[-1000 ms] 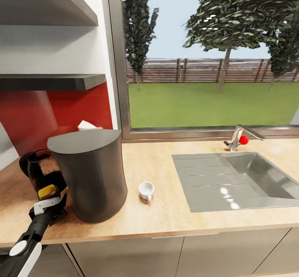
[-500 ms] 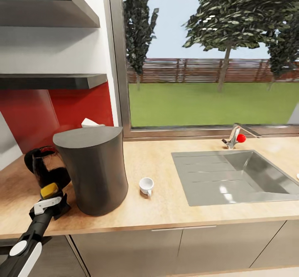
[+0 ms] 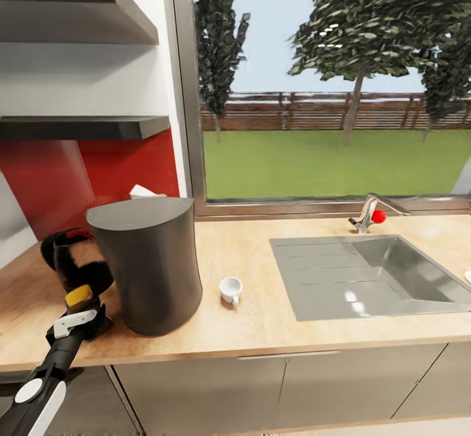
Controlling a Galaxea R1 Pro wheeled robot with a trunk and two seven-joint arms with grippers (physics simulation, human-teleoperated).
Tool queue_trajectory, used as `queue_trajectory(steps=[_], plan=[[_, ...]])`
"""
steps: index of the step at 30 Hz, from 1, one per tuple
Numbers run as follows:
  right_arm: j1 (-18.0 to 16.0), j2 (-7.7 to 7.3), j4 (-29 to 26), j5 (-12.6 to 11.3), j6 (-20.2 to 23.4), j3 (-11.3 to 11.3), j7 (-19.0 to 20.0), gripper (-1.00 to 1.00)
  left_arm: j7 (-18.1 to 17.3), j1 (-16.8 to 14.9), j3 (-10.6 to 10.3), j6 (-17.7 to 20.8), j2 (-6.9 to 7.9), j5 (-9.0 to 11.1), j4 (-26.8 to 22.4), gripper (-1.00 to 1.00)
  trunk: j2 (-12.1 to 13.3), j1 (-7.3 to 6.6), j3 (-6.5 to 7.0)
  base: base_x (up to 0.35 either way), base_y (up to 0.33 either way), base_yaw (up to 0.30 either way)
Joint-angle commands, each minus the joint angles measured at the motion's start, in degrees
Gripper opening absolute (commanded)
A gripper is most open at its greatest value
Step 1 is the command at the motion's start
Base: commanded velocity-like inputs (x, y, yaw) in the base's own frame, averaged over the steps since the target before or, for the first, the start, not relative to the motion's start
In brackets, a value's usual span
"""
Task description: Set up a coffee station on the kitchen countertop: keep the coffee maker on the countertop, move the bottle of coffee from the kitchen shelf to the counter next to the coffee maker, place a paper coffee filter on top of the coffee maker, put the saucer next to the coffee maker with the coffee cup on the saucer, and place the electric kettle next to the coffee maker.
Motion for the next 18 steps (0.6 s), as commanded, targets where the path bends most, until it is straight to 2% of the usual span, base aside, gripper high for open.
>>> queue_trajectory(steps=[1, 14, 18], plan=[[-0.05, 0.0, 0.05, 0.04, -0.2, -0.03, -0.07, 1.0, -0.32, -0.05, 0.0, -0.1, 0.01, 0.6, 0.03, 1.0, -0.13, 0.0, -0.13, -0.283, 0.0, 0.0], [-0.05, 0.0, 0.05, 0.04, -0.19, -0.03, -0.06, 1.0, -0.37, -0.05, 0.0, -0.09, 0.01, 0.6, 0.03, 1.0, -0.13, 0.0, -0.13, -0.329, 0.0, 0.0], [-0.05, 0.0, 0.05, 0.04, -0.18, -0.03, -0.06, 1.0, -0.37, -0.05, 0.0, -0.1, 0.01, 0.6, 0.03, 1.0, -0.13, 0.0, -0.13, -0.147, 0.0, 0.0]])
